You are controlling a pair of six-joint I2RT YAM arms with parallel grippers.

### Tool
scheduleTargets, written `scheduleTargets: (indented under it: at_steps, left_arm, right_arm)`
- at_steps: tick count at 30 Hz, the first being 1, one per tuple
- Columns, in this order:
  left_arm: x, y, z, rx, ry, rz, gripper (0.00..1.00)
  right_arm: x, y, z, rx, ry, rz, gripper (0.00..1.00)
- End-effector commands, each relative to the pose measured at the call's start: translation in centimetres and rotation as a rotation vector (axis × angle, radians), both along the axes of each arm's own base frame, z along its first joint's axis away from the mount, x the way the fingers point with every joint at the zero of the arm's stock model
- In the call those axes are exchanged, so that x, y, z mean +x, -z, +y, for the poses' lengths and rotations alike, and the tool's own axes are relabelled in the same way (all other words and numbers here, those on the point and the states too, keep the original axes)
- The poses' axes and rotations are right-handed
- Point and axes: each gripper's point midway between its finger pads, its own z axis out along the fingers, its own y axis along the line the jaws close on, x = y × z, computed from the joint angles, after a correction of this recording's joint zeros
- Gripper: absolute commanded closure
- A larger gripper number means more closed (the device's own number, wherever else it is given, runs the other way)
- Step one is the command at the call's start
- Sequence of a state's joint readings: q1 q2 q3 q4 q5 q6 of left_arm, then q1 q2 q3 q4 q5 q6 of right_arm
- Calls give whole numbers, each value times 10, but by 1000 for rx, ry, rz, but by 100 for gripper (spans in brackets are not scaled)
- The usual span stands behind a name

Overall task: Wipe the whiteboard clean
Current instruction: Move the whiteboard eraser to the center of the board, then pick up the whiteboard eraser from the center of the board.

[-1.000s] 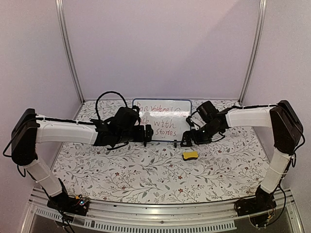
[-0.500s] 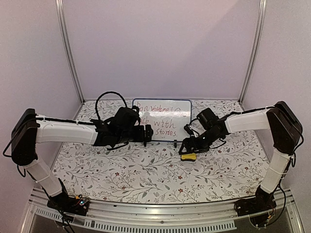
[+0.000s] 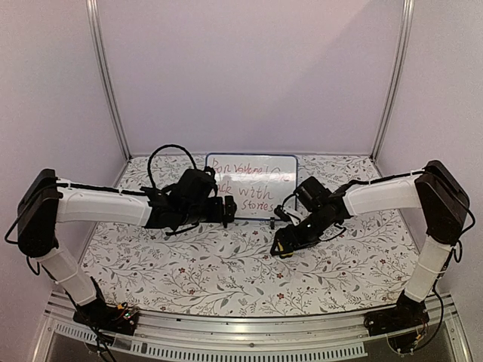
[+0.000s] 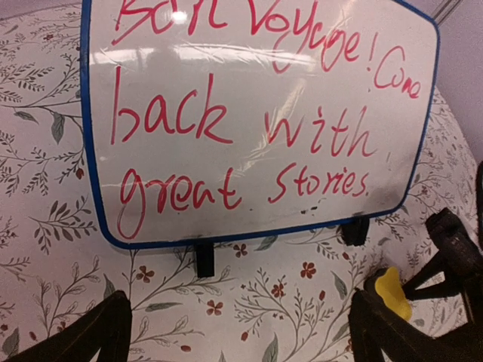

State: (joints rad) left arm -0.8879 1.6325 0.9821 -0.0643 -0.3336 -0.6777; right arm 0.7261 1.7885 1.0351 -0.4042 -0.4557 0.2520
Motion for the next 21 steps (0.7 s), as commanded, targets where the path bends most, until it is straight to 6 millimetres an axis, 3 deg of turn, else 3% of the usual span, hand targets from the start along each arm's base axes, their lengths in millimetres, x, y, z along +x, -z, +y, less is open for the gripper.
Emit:
scheduleTargets:
  at_steps: [1,9,14,21]
  left_arm:
    - [1,-9,0,-25,-7,-20,0]
    - [2,-8,-1,-25,-8,-20,0]
    - [2,-6,-1,-13,-5,-16,0]
    - [4,-5,-1,-12,-6,-16,0]
  right_arm:
    - [18,-2,-10,-107,65,-63,9]
    - [44,1,-20,-303,159,-173,11]
    - [42,10,-21,-416,149,-225,11]
    - [36,6,-16,-410,159,-226,11]
